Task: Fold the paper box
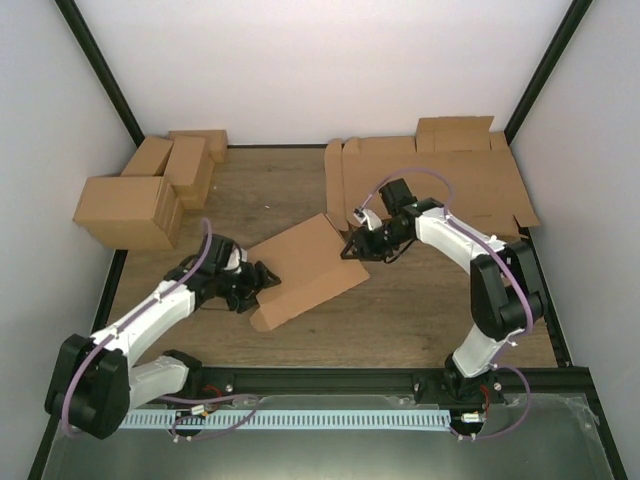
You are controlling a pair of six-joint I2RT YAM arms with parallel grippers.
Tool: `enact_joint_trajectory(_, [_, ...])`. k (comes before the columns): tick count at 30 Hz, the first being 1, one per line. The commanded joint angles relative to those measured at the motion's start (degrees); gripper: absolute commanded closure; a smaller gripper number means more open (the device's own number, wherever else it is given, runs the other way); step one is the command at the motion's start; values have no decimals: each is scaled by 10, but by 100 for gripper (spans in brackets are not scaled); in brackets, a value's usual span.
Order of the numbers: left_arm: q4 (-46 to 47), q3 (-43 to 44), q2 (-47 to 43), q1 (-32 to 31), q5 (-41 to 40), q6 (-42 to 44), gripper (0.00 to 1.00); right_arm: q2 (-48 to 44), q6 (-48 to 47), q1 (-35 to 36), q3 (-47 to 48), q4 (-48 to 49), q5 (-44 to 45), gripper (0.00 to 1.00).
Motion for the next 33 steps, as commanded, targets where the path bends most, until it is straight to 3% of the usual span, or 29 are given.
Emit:
enact_joint_trajectory(1, [1, 63, 35, 25, 56, 99, 23, -23, 18, 15, 23, -53, -45, 69])
enact_joint_trajectory(8, [-88, 161, 135, 57, 53, 232, 23, -37, 29, 15, -15, -49, 88, 55])
enact_joint_trajectory(16, [-129, 210, 205, 57, -27, 282, 35, -31, 5, 15, -56, -37, 118, 51])
enact_joint_trajectory(18, [-145, 205, 202, 57, -62, 276, 35, -26, 2, 15, -70, -26, 117, 52])
enact_joint_trajectory(20, [-153, 192, 193, 57, -80, 266, 29, -22, 1, 15, -77, -17, 124, 52])
enact_joint_trajectory(25, [-109, 121, 136, 58, -67, 225, 25, -37, -6, 15, -93, 14, 139, 46])
enact_joint_trajectory(33, [-15, 60, 132, 58, -5, 219, 37, -42, -25, 15, -131, 86, 76, 60])
